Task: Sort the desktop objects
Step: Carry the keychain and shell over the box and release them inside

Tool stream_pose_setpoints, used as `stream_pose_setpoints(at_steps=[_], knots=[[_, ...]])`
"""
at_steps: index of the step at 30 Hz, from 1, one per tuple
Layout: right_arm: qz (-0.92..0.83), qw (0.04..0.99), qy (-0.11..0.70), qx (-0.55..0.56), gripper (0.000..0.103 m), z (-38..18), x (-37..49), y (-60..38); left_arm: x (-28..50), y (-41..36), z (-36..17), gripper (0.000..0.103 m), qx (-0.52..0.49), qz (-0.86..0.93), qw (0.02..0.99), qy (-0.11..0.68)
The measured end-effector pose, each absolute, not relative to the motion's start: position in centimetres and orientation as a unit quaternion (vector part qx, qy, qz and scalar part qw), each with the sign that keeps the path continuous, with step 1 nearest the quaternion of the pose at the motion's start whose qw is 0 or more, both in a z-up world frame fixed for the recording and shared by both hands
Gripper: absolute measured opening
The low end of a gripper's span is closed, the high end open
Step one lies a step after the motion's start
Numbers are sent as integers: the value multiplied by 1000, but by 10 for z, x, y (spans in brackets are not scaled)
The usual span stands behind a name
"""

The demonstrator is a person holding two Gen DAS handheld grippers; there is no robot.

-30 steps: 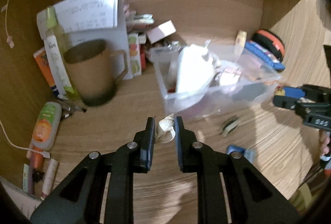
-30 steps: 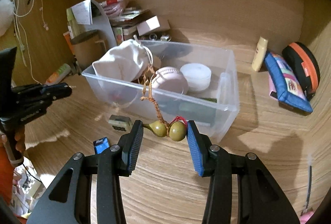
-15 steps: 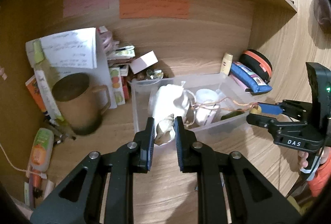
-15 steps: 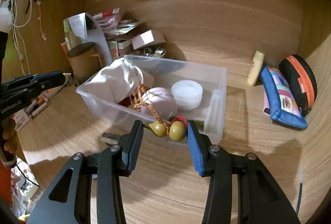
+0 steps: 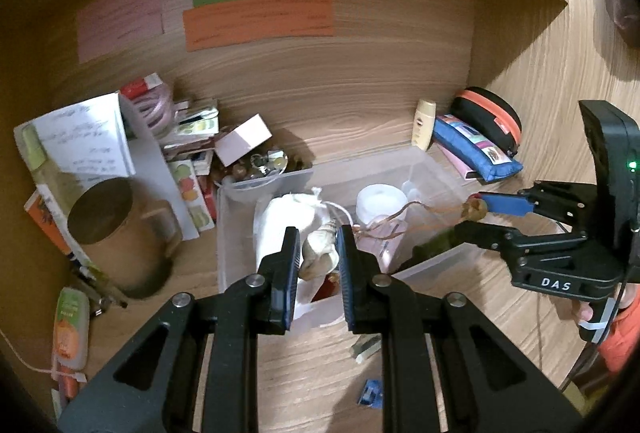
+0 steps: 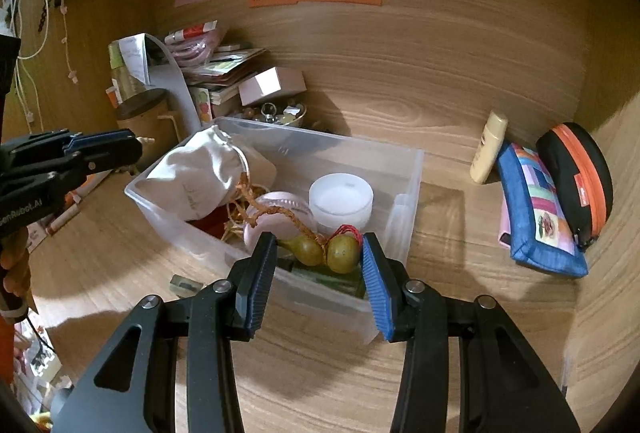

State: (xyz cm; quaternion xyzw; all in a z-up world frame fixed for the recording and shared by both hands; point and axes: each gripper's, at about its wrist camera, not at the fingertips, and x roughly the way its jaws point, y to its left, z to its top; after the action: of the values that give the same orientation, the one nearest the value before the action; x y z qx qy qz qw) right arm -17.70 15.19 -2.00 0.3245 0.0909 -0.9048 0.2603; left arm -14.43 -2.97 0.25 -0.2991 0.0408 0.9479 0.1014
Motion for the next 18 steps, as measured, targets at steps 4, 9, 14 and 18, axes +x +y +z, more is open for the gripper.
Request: stream_pose_setpoints(at_steps=[4,9,14,18], knots=[[-902,266,98,325,39,-22,-185,148,-155,-26,0,18,-306,945,107,36],[-899,271,100,330,39,-25,-199,144,-171,-23,-7,18,-324,938,119,24],[-893,277,107,339,39,-31,-213,142,-185,-16,-15,18,-337,933,125,26],[-890,280,116,341,39,-34,-222,141,-194,-9,-20,18,-345,930,126,31]])
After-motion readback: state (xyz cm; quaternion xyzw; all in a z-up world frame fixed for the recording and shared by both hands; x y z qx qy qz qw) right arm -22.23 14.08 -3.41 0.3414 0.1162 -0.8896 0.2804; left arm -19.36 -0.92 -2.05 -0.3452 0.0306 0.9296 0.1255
